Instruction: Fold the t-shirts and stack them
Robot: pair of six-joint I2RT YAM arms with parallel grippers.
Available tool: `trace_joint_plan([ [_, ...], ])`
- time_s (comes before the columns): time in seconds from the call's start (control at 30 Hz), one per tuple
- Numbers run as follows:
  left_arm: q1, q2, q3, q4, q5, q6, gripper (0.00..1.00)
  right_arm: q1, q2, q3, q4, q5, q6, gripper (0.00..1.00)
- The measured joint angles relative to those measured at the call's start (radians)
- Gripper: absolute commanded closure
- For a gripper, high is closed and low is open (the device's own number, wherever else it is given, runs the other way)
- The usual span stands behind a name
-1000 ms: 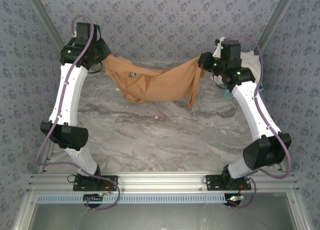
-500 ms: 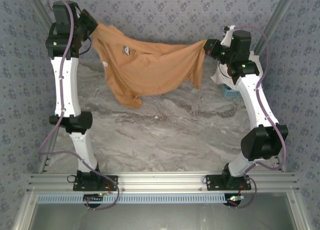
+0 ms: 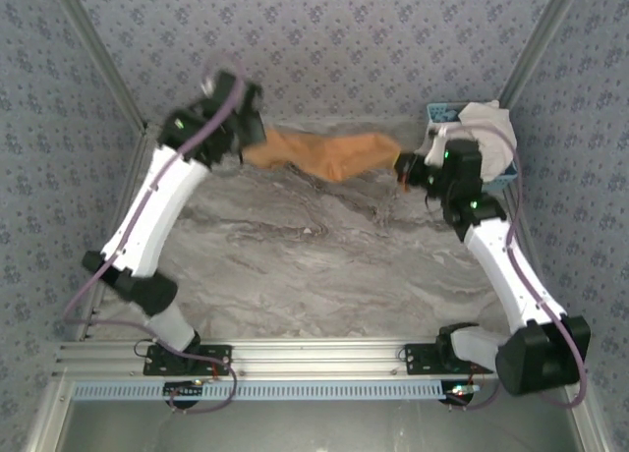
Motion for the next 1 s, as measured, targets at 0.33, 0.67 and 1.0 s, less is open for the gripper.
trace_joint_plan([
  [0.33,0.091,-0.428,-1.216,0.288,0.229,-0.262,0.98,-0.052,-0.181,-0.308,-0.414,0.108,0.088,0.55],
  [0.67,0.130,-0.541,-1.249,0.360,0.327,-0.298,0.51,-0.016,0.076,-0.169,-0.406,0.135,0.297,0.54],
  [1.0,0.164,-0.509,-1.102,0.315,0.330,-0.222,0.46,0.138,0.429,0.076,-0.380,0.215,0.373,0.55],
])
